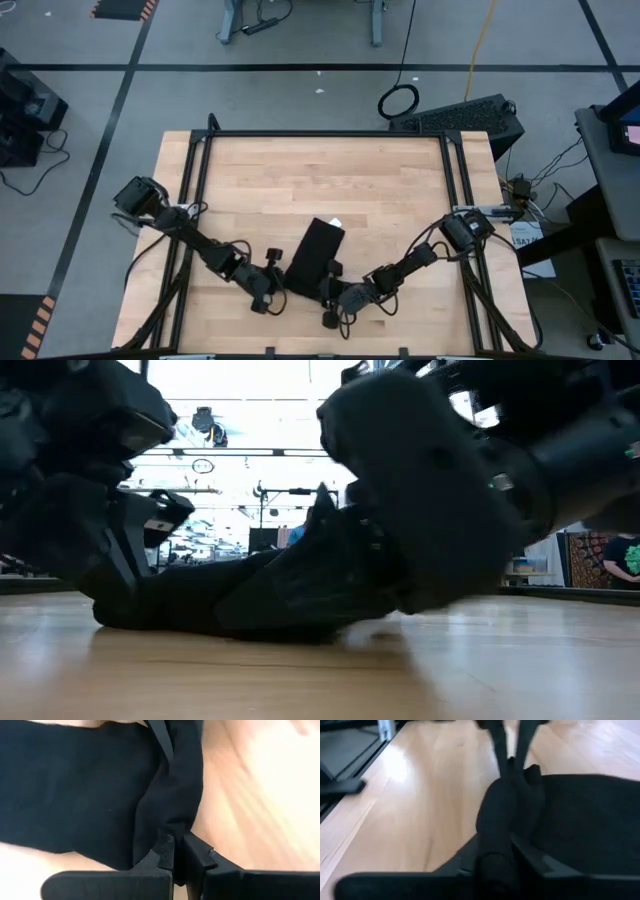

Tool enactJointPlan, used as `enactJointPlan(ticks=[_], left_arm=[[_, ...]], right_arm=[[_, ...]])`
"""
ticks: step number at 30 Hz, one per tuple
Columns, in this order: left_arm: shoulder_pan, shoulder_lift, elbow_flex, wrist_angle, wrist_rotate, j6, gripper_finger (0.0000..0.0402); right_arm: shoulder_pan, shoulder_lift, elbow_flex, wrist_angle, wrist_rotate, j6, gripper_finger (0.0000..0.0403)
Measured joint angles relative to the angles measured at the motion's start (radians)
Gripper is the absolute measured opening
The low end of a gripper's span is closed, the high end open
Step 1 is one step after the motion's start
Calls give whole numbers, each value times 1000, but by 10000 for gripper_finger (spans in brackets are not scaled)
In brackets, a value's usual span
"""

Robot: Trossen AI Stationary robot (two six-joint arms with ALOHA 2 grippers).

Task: Roll napkin
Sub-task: Roll the black napkin

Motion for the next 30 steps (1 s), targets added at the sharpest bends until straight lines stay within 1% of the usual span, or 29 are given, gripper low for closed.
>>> enactJointPlan(ticks=[3,7,9,12,14,16,18,20,22,24,26,30], left_arm=[[32,1,16,-4,108,-28,13],[69,3,40,-13,238,-64,13],[87,4,51,-22,285,-85,13],[114,5,66,-23,335,-123,13],[132,5,74,-21,357,-169,13],[151,5,79,-19,374,-236,13],[170,5,79,-18,391,-301,13],[188,5,79,-18,416,-338,13],[204,5,78,-17,437,-341,13],[224,5,78,-18,468,-339,13],[246,12,78,-15,500,-350,13],[282,23,78,-9,558,-368,13]], right_arm=[[16,-17,0,-44,-2,-48,121],[45,-77,-1,-194,25,-90,189],[64,-111,-2,-294,55,-96,217],[95,-170,-3,-444,71,-65,244],[123,-193,-3,-505,74,-42,252],[160,-205,-3,-518,109,-42,254],[207,-207,-3,-500,188,-54,252],[252,-202,-3,-464,290,-95,250],[288,-184,-2,-402,378,-171,249],[307,-158,-1,-341,437,-248,249],[306,-126,-1,-281,467,-316,247],[260,-66,-1,-158,454,-389,237]])
